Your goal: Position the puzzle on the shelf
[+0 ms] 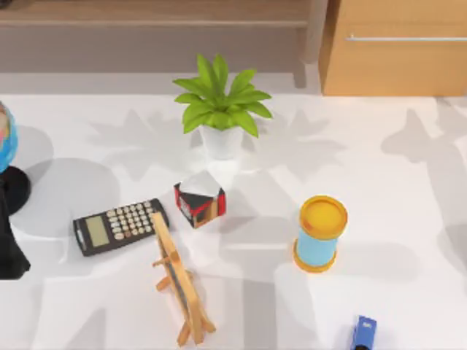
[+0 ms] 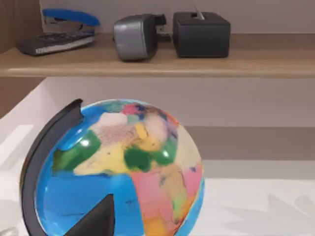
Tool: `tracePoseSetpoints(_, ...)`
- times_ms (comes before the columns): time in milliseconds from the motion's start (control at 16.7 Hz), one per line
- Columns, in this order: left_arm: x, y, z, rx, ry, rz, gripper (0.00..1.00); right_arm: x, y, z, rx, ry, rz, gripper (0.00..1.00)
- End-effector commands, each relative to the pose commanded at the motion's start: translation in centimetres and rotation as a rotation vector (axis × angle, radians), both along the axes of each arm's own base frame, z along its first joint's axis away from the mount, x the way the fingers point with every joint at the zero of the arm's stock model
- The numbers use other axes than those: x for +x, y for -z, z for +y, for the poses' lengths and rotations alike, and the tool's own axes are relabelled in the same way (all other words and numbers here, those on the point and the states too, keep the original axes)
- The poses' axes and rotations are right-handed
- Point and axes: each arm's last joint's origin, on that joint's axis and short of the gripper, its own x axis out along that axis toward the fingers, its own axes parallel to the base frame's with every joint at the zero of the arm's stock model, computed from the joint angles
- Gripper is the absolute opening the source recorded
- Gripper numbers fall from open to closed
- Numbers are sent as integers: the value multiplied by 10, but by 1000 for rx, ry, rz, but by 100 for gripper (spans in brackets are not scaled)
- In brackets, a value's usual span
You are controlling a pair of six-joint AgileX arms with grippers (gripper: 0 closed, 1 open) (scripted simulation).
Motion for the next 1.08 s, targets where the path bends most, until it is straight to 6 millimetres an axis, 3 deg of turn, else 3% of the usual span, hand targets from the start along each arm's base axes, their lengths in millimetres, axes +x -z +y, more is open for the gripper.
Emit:
tracePoseSetpoints(240, 0, 0, 0, 0, 0, 0, 100, 69, 46, 18, -257, 18, 31, 100)
tracePoseSetpoints(480, 0, 0, 0, 0, 0, 0, 100, 113, 108, 34, -457, 33, 59, 100)
tracePoseSetpoints(660, 0, 0, 0, 0, 0, 0, 100, 128, 144, 43, -554, 40, 70, 100)
tracePoseSetpoints(780, 0, 0, 0, 0, 0, 0, 100, 132, 156, 46, -589, 44, 71, 100)
tracePoseSetpoints(1080, 0, 0, 0, 0, 0, 0, 100, 133, 159, 46, -596, 44, 71, 100)
